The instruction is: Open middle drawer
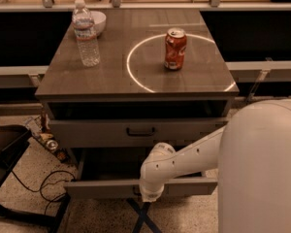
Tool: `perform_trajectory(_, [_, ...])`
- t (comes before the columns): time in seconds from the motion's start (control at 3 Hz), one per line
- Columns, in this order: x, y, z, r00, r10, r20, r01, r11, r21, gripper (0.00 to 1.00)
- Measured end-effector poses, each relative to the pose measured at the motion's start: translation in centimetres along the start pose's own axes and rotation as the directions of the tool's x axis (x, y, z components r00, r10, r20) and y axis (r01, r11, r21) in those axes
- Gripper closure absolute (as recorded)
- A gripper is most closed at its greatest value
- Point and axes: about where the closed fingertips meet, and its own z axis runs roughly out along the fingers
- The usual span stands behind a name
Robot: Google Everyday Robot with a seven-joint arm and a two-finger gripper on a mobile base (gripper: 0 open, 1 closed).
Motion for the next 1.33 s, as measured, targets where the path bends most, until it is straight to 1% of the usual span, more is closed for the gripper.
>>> perform_trajectory(0.33, [0.0, 0.0, 0.0, 1.000, 0.000, 0.000, 0.000, 1.0000, 0.000, 1.00])
perform_trajectory(0.67, [-0.4, 1.3, -0.8, 1.000, 0.011, 0.010, -0.011, 0.9998, 0.017, 1.00])
perform_trajectory(1.0, [-0.4, 1.3, -0.7, 1.000, 0.011, 0.010, -0.011, 0.9998, 0.017, 1.00])
perform_trajectory(1.33, [-0.3, 1.8, -1.1, 1.000, 0.013, 0.014, -0.013, 0.9996, 0.026, 1.00])
